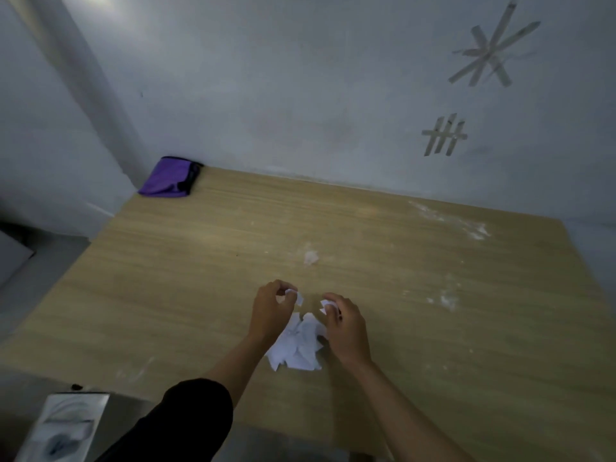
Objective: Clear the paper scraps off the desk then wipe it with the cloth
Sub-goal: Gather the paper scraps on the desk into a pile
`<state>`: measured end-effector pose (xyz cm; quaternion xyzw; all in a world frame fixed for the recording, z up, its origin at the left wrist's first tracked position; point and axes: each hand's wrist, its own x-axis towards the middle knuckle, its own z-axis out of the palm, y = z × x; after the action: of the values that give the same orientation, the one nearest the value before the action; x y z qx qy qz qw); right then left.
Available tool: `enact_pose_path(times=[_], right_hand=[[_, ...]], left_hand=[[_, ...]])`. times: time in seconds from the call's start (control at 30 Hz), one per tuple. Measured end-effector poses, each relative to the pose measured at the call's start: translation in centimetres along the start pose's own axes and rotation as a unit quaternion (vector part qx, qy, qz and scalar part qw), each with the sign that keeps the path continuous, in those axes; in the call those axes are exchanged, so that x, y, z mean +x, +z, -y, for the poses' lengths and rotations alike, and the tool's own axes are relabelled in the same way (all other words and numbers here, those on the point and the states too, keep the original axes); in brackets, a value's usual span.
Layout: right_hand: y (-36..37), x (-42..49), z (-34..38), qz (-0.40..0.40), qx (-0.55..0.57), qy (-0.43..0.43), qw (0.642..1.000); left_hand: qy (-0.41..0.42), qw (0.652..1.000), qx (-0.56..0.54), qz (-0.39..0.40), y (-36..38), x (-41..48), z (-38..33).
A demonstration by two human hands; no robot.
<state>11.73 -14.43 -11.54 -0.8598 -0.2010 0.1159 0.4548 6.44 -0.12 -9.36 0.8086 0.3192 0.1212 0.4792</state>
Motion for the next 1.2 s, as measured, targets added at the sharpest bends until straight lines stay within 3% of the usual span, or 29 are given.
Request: enact_pose_path(times=[0.2, 0.37, 0.43, 0.5, 0.57, 0.63, 0.83, 1.03, 1.2], right_hand=[[2.3, -2.3, 0.1, 0.028, -0.015, 0.015, 0.999], [2.8, -3.4, 0.0, 0.112, -0.039, 0.03, 0.992], [3.1, -3.8, 0.3, 0.149, -0.072, 0.029, 0.986], [3.7, -4.1, 0.3, 0.162, -0.102, 0.023, 0.981], [4.4, -4.1, -0.2, 0.167, -0.148, 0.011, 0.975], [5.0, -3.9, -0.7, 0.161, -0.18, -0.006, 0.97], [6.2, -3.7, -0.8, 0.124, -0.072, -0.002, 0.99], [6.4, -3.5, -0.5, 0.06, 0.047, -0.008, 0.997], [6.3, -2.0, 0.6, 0.044, 0.093, 0.036, 0.994]], left_hand=[[-0.01, 0.999, 0.028, 0.027, -1.8, -2.1, 3.3], [-0.015, 0.991, -0.032, 0.125, -2.4, -2.5, 6.0], [0.022, 0.985, -0.02, 0.169, -2.3, -2.5, 7.5], [0.087, 0.972, 0.058, 0.21, -2.0, -2.5, 8.5], [0.199, 0.942, 0.166, 0.211, -1.4, -2.4, 9.2], [0.232, 0.925, 0.214, 0.214, -0.7, -2.3, 10.0], [0.168, 0.934, 0.204, 0.242, 0.1, -2.5, 9.1], [0.194, 0.957, 0.095, 0.192, -0.2, -1.9, 9.5], [0.254, 0.94, 0.162, 0.161, 0.0, -0.8, 9.1]])
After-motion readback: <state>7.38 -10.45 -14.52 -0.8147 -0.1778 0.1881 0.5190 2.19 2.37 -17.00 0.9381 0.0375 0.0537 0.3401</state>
